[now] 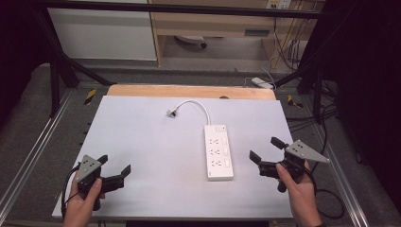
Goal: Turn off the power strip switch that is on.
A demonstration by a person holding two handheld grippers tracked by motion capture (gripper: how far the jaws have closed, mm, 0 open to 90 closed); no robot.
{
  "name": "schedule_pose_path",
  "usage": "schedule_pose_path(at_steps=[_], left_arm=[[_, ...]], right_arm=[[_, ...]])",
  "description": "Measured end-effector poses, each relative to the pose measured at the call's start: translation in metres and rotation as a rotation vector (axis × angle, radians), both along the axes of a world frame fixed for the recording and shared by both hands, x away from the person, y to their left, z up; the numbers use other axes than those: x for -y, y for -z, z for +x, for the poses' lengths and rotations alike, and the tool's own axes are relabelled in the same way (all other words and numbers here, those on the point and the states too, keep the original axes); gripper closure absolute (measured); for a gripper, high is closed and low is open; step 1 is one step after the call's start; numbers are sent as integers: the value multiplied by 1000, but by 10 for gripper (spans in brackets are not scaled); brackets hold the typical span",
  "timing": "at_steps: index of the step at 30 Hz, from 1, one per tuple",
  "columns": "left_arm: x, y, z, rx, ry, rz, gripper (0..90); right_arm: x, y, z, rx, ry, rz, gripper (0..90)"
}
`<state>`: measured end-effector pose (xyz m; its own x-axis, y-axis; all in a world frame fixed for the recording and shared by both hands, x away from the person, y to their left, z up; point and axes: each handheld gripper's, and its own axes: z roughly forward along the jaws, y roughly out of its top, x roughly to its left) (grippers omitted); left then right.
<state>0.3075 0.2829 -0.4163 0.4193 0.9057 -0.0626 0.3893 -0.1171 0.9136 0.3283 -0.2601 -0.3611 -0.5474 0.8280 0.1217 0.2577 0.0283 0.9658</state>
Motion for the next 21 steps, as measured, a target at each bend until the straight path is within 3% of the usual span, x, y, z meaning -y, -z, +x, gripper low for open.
schedule_pose_path(at_steps=[21], left_arm=[[1, 0, -1, 3, 8, 0, 54]], right_arm=[[39, 33, -10, -9, 68, -9, 25]])
